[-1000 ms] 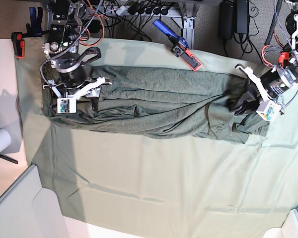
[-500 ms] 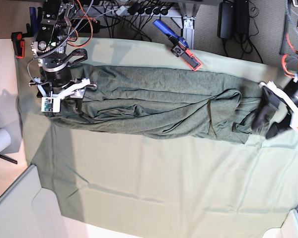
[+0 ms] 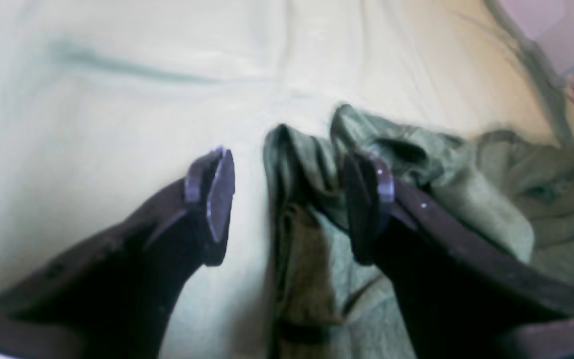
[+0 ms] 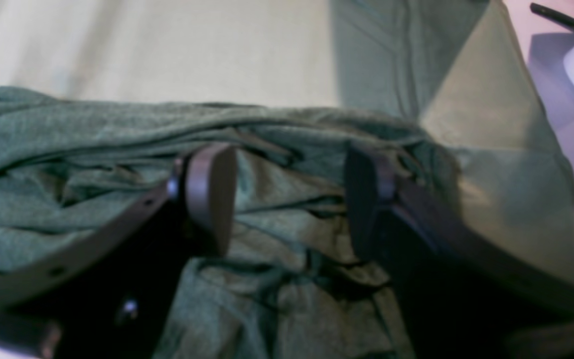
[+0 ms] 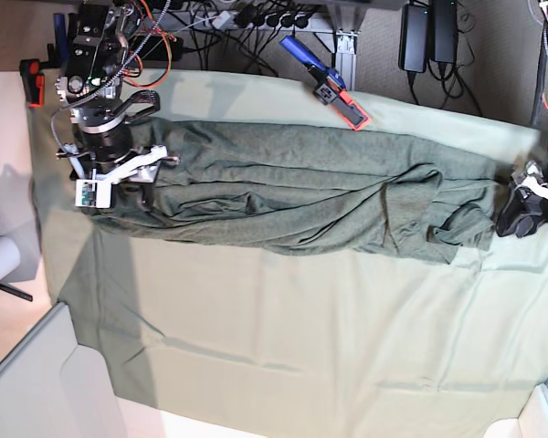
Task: Fold the T-shirt properly
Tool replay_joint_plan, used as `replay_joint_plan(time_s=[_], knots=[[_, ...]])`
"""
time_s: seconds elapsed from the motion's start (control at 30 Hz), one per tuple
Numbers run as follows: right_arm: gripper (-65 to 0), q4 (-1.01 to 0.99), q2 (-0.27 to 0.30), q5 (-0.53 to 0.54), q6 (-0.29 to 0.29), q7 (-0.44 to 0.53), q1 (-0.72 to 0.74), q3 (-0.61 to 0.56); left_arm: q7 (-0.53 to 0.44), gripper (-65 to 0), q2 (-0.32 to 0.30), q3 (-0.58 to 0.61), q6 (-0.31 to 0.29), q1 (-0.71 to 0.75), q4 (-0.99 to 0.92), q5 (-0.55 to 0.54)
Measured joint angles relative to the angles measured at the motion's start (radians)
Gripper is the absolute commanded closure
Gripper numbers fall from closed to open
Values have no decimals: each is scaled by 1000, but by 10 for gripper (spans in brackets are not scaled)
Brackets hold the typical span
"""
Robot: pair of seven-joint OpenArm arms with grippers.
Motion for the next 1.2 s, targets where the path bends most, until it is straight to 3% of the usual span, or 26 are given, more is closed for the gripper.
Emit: replay_joint_plan(time_s=[0.37, 0.83, 1.07, 1.2], knots=[[-347, 0, 0, 0, 0, -5, 0, 0, 212, -380, -1, 0, 2, -37, -103, -286], [-347, 0, 0, 0, 0, -7, 0, 0, 249, -380, -10, 76, -6, -43, -95, -274], [-347, 0, 0, 0, 0, -7, 0, 0, 285, -380, -1, 213, -5, -40, -18, -261], [-347, 0, 0, -1, 0, -7, 0, 0, 292, -380, 3, 230, -5, -49, -13, -259]])
